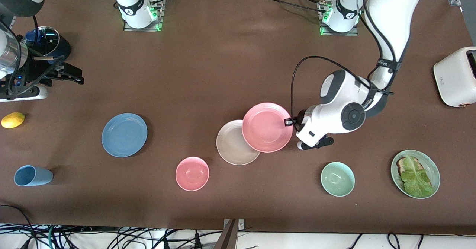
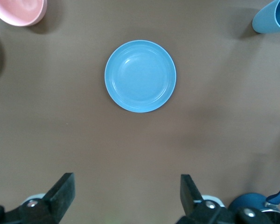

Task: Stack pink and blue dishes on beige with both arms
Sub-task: 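Set the pink plate on the beige plate while the right gripper reaches out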

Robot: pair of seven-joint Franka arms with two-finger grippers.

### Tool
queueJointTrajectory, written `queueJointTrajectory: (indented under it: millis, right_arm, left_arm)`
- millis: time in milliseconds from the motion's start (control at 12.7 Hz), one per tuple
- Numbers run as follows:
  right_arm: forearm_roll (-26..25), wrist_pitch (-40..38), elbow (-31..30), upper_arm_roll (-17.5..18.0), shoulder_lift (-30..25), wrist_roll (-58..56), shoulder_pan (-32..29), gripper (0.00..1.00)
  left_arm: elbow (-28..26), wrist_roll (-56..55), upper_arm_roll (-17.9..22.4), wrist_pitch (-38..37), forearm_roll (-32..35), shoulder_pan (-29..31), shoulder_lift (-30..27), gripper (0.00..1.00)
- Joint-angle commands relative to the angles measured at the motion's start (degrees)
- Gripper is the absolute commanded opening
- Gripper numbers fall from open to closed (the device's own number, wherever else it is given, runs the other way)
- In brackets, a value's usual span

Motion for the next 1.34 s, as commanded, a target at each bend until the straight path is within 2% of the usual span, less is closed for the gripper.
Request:
queueJointTrajectory:
  millis: [0,79,236,471,550,707,786,864,1021,1257]
  right_arm:
    - [-1.3,3.0,0.9,0.2,3.2,-2.3,-0.5,1.0]
    - [-1.3,3.6,0.9,0.2,4.7,-2.3,-0.7,1.0]
    - [-1.3,6.9,0.9,0.2,8.2,-2.3,-0.6,1.0]
    - [-1.3,10.8,0.9,0.2,13.1,-2.3,-0.6,1.0]
    - [-1.3,12.7,0.9,0.2,14.7,-2.2,-0.6,0.99]
    - [-1.2,16.3,1.0,0.2,17.6,-2.1,-1.8,0.99]
    - [-1.0,18.1,1.0,0.2,19.4,-2.2,-2.9,0.99]
    - [-0.9,21.1,0.9,0.2,21.5,-2.3,-3.7,0.99]
    - [-0.8,26.4,0.8,0.2,24.9,-2.3,-4.6,0.99]
    - [-0.5,30.2,0.0,0.2,28.9,-2.4,-5.0,0.99]
  left_arm:
    - [4.4,-3.9,4.9,4.1,-0.1,-6.8,4.1,0.0]
    - [4.6,-5.2,6.5,6.0,-0.2,-8.8,4.8,0.0]
    - [5.6,-7.4,6.9,9.2,-0.1,-10.5,6.2,0.0]
    - [9.9,-10.5,8.7,9.4,-0.1,-13.4,9.9,0.0]
    - [10.5,-10.9,10.1,9.4,-0.1,-14.5,10.5,0.0]
    - [10.6,-10.8,10.3,9.4,-0.2,-14.8,10.8,0.0]
    - [10.7,-10.4,10.3,9.4,-0.4,-14.4,10.8,0.36]
    - [10.7,-10.4,10.4,9.3,-0.1,-14.7,10.5,0.99]
    - [10.6,-10.5,10.6,8.8,0.2,-14.4,9.5,1.0]
    - [10.4,-10.4,10.6,5.5,3.5,-12.4,7.7,1.0]
